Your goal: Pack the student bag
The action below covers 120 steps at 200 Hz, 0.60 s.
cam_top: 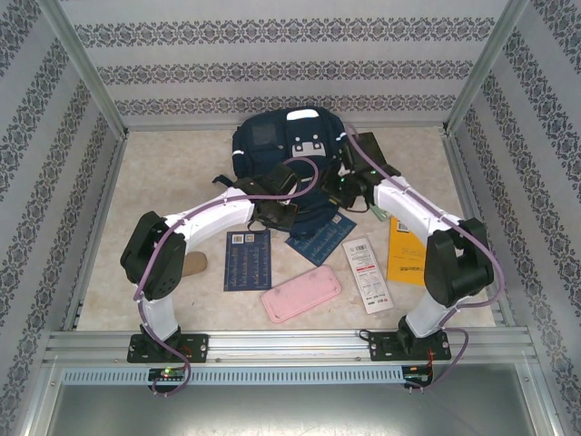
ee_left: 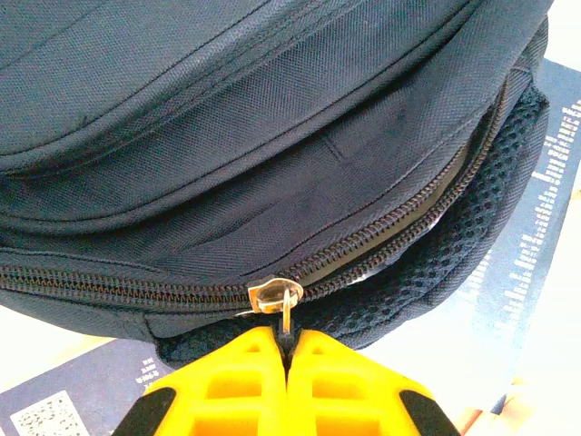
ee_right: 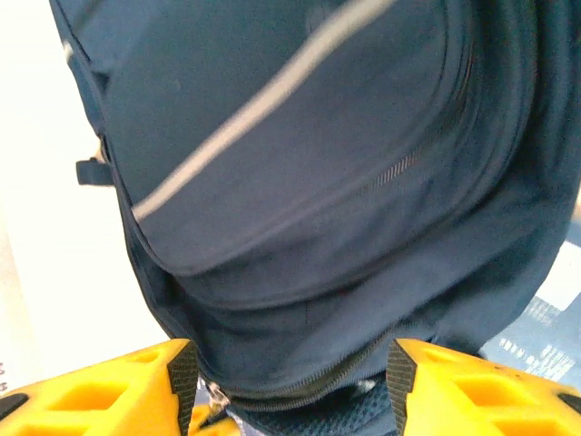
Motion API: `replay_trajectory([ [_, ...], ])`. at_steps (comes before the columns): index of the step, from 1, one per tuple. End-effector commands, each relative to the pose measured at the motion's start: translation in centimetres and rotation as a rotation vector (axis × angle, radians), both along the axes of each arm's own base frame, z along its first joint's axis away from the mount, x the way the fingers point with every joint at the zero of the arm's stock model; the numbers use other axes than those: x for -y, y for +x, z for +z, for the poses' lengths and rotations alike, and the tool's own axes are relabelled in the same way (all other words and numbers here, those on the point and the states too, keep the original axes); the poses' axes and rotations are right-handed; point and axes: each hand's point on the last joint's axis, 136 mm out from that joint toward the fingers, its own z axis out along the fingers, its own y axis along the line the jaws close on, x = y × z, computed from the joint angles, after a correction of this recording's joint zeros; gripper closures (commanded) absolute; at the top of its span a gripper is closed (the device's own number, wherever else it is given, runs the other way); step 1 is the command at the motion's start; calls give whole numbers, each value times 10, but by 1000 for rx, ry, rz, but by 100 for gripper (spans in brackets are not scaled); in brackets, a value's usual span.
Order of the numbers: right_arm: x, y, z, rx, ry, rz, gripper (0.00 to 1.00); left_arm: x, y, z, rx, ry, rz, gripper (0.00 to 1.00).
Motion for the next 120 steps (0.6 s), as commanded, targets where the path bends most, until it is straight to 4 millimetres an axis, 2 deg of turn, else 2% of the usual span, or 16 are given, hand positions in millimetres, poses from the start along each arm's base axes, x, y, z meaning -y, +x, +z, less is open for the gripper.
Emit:
replay_trajectory([
  [1, -12, -8, -9, -22, 49, -57, 41, 19, 1, 10, 33, -68, -33, 100],
  [31, -42, -8, -25, -89, 83, -26, 40, 18, -2, 8, 31, -67, -39, 100],
  [48, -50, -8, -34, -103, 76, -24, 43, 16, -3, 9, 34, -67, -39, 100],
  [64, -51, -7, -38, -105, 59, -32, 54, 13, -4, 8, 37, -59, -34, 100],
  [84, -44, -7, -43, -110, 33, -45, 79, 8, -5, 8, 45, -45, -24, 100],
  [96, -37, -7, -46, -109, 12, -57, 100, 4, -5, 9, 52, -34, -20, 100],
  [120, -16, -3, -44, -84, -21, -92, 100, -18, 1, 8, 63, 39, 26, 100],
])
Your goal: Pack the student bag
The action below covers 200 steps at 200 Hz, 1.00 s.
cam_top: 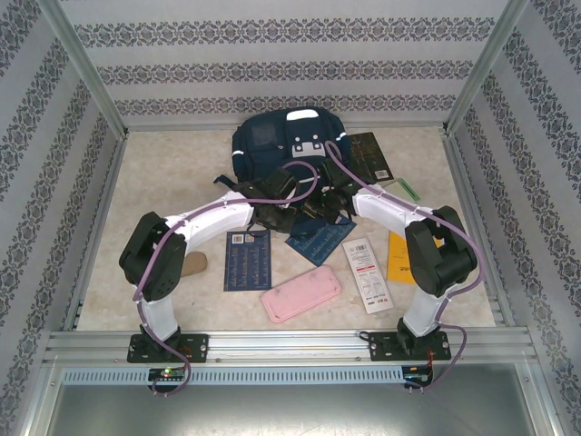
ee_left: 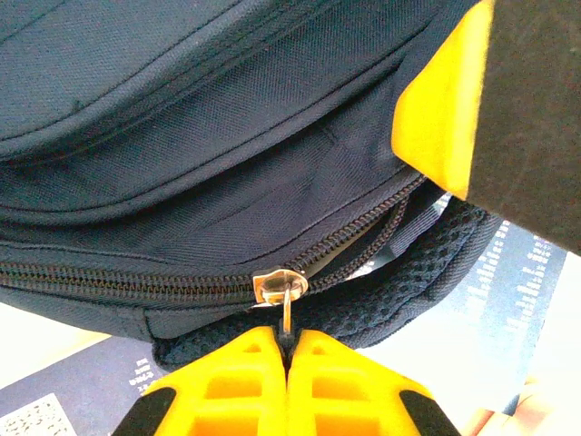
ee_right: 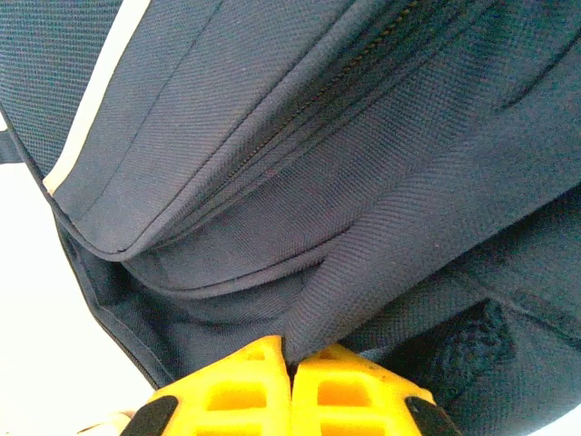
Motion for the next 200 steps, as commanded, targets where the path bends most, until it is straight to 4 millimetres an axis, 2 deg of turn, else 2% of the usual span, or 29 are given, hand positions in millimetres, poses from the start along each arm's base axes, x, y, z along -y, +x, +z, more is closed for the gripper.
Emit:
replay_trajectory([
  [1, 21, 10, 7, 51, -42, -46, 100, -15, 5, 17, 58, 37, 27, 100],
  [33, 49, 19, 19, 90, -52, -66, 100, -69, 27, 11, 32, 128, 145, 100],
  [55, 57, 22, 30, 122, -45, -51, 100, -100, 48, 6, 16, 154, 202, 100],
  [97, 61, 24, 44, 165, -67, 39, 100, -149, 112, -5, 13, 196, 310, 100],
  [122, 69, 24, 53, 180, -50, 60, 100, -180, 148, -20, -10, 226, 403, 100],
  [148, 79, 27, 61, 201, -72, 65, 100, -206, 177, -35, -18, 224, 486, 100],
  [162, 80, 31, 65, 217, -69, 64, 100, -219, 183, -44, -42, 230, 527, 100],
  [173, 77, 36, 67, 224, -67, 70, 100, -224, 181, -43, -50, 221, 551, 100],
  [186, 72, 43, 68, 230, -65, 74, 100, -224, 173, -37, -38, 205, 555, 100],
  [200, 69, 52, 69, 238, -74, 75, 100, -231, 156, -28, -24, 215, 585, 100],
])
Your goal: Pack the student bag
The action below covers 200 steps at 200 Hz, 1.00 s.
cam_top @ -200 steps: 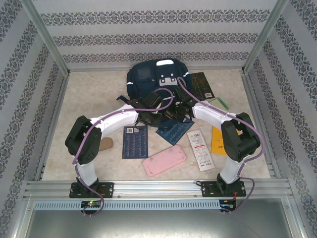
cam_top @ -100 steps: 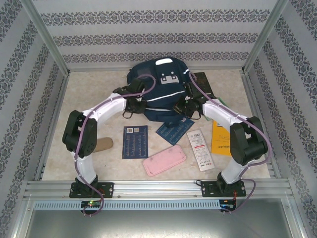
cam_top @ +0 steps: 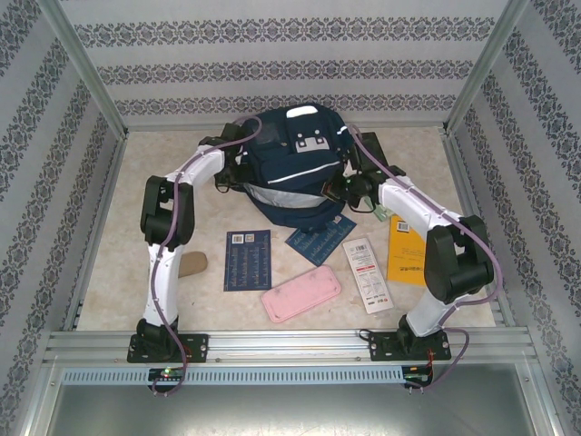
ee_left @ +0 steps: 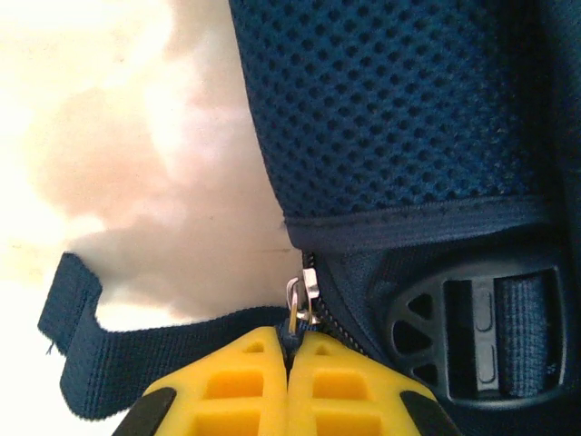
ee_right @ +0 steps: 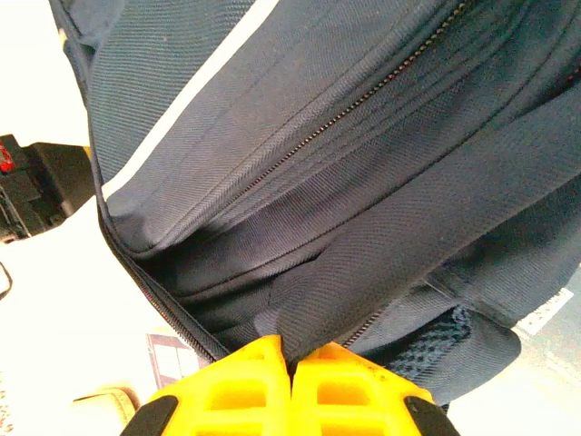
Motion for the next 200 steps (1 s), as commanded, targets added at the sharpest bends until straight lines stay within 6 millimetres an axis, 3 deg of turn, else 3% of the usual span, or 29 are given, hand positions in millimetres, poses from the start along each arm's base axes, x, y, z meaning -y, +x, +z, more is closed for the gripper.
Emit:
replay_trajectory([
  [1, 17, 26, 18, 72, -59, -42, 100, -59, -10, 28, 61, 116, 166, 100],
  [32, 7, 53, 26, 120, -75, -22, 100, -78, -55, 54, 87, 164, 217, 100],
  [71, -17, 104, 30, 179, -84, 31, 100, -85, -106, 68, 82, 133, 292, 100],
  [92, -30, 133, 30, 206, -63, 49, 100, -70, -124, 68, 87, 55, 323, 100],
  [129, -45, 167, 27, 232, -27, 59, 100, -18, -134, 65, 113, 0, 260, 100],
  [140, -48, 168, 26, 229, -14, 60, 86, -8, -135, 67, 115, 17, 241, 100],
  [148, -50, 166, 26, 227, -7, 66, 81, -4, -136, 67, 111, 25, 234, 100],
  [162, -49, 160, 31, 228, 0, 69, 67, -3, -138, 69, 105, 24, 234, 86],
  [169, -48, 155, 32, 228, 3, 69, 65, -2, -139, 72, 106, 23, 229, 79],
  [179, -45, 148, 37, 233, 1, 70, 63, -2, -140, 77, 111, 23, 220, 61],
  [200, -31, 129, 46, 237, -23, 52, 48, 5, -137, 93, 129, -10, 176, 47],
])
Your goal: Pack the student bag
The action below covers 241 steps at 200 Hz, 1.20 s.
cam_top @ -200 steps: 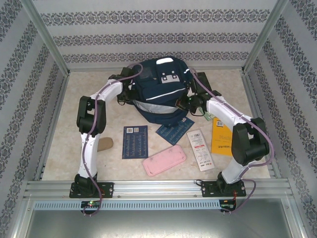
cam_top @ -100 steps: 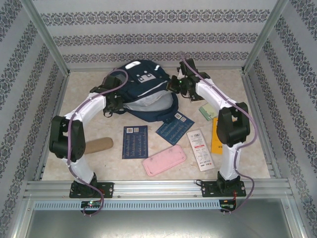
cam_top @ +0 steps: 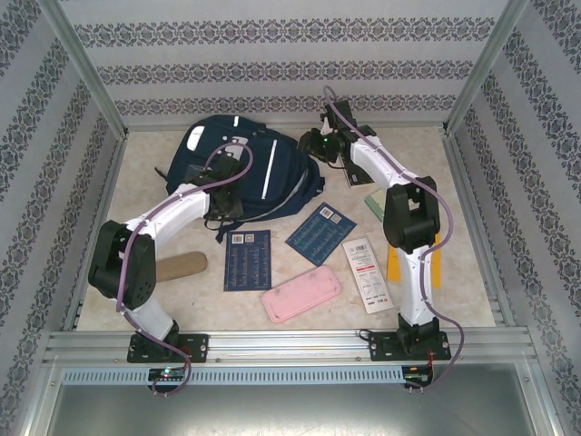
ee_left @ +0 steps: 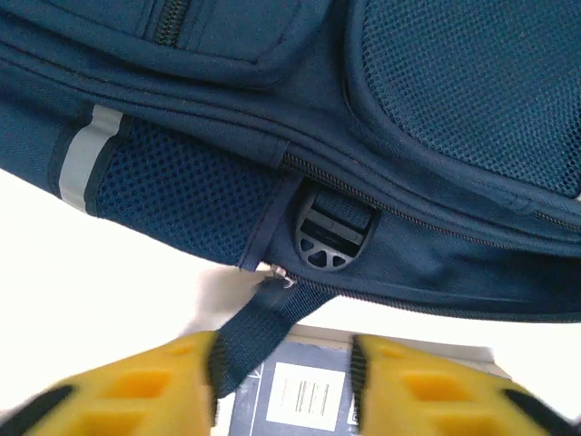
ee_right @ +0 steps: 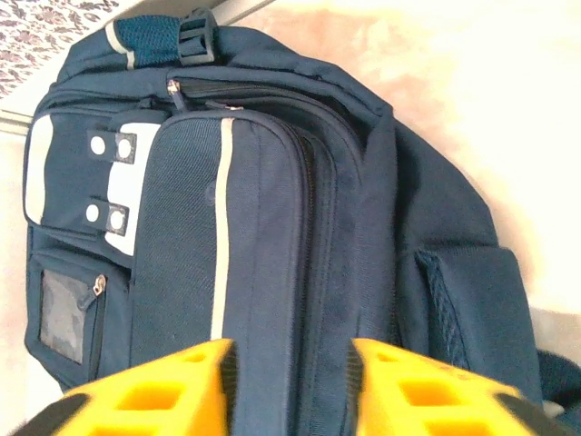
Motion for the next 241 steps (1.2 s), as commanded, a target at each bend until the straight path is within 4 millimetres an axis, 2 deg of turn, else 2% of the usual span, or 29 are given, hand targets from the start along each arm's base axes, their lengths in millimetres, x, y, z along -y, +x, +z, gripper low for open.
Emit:
replay_trajectory([
  [1, 16, -15, 39, 73, -6, -24, 47, 1, 3, 32, 48, -15, -11, 47],
  [20, 30, -37, 41, 68, -20, -46, 44, 18, 7, 45, 71, -69, -77, 42],
  [44, 46, -73, 37, 48, -51, -82, 44, 48, 11, 57, 94, -150, -194, 39],
  [64, 63, -107, 24, 16, -89, -138, 43, 72, 15, 63, 100, -210, -280, 38],
  [79, 76, -136, 5, -50, -111, -208, 43, 90, 17, 65, 112, -274, -330, 36],
  [110, 80, -194, -30, -148, -119, -249, 44, 126, 14, 59, 105, -393, -420, 36],
  [139, 72, -233, -52, -183, -166, -251, 45, 154, 0, 44, 70, -466, -498, 37],
  [165, 70, -252, -77, -235, -172, -260, 45, 173, -10, 30, 31, -484, -551, 39],
  [190, 74, -261, -99, -265, -182, -264, 46, 184, -9, 11, -1, -465, -573, 41],
  [241, 62, -250, -115, -282, -173, -196, 49, 192, -4, -22, -68, -433, -561, 43],
])
